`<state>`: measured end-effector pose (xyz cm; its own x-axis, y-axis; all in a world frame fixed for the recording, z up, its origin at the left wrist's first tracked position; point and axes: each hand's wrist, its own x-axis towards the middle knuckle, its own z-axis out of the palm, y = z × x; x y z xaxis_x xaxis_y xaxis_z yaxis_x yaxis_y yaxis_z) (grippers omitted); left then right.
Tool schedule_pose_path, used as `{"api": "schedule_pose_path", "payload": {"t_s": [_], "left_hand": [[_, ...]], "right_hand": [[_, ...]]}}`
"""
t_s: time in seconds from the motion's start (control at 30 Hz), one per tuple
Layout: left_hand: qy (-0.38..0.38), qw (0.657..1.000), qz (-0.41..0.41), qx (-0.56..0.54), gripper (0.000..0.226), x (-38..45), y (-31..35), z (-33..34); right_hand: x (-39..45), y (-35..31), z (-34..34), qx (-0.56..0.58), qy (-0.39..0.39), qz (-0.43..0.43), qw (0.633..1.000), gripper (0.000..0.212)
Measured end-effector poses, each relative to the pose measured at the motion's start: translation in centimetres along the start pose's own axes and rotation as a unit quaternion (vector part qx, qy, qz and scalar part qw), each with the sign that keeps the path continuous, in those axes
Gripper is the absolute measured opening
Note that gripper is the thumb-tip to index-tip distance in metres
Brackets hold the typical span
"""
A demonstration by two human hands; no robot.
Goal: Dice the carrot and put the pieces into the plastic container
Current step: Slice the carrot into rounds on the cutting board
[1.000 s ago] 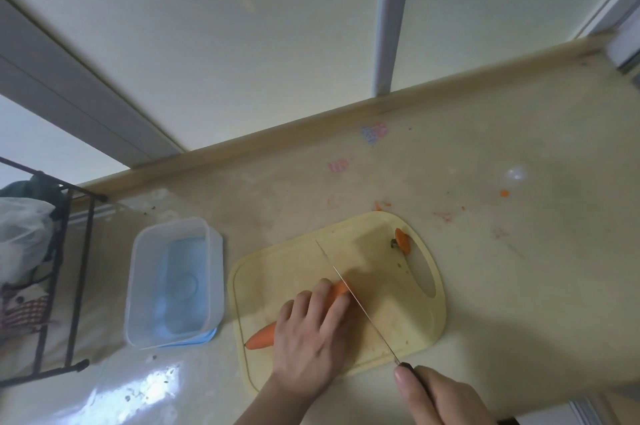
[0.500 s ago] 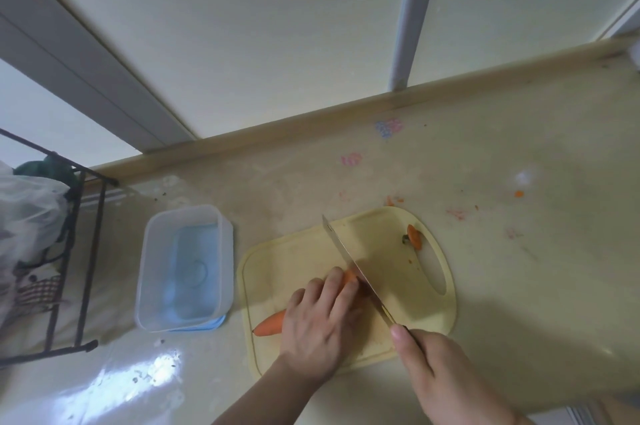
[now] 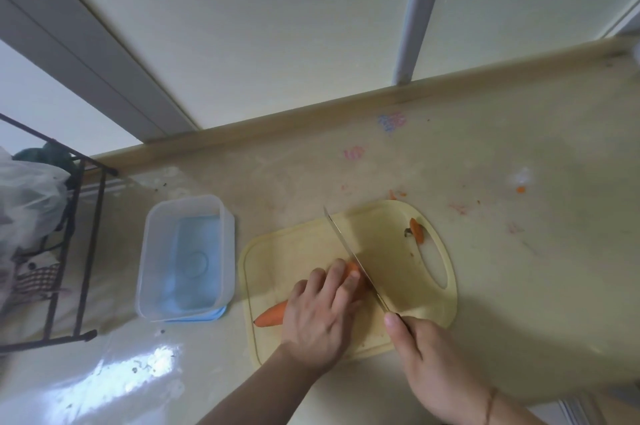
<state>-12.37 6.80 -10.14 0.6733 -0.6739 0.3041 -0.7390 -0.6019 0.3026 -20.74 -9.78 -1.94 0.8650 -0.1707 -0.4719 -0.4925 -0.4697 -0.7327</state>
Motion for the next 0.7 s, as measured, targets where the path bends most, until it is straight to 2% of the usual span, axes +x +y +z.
{"api": "schedule_pose_path", "payload": {"t_s": [0.23,0.37,0.5,0.7], "left_hand": [[0.012,1.0,0.005,0.012,0.033,0.5,0.3,-0.5],[0.007,1.0,0.003,0.025,0.034,0.5,0.4,-0.7],[0.005,0.999,0.001,0.031,0.034,0.5,0.3,-0.6],[0.013,1.0,-0.001,0.019,0.032,0.3,0.2,-0.2]], "right_hand": [[1.8,-0.7,0.6,0.016,0.008,-0.031,0.999,0.043],[1.8,-0.6,0.3,0.021,-0.007,-0.028,0.999,0.052],[1.2,-1.0,0.0,0.028,-0.006,-0.028,0.999,0.05],[-3.0,2.6,-0.2,0.008,-0.006,0.04,0.999,0.053]]}}
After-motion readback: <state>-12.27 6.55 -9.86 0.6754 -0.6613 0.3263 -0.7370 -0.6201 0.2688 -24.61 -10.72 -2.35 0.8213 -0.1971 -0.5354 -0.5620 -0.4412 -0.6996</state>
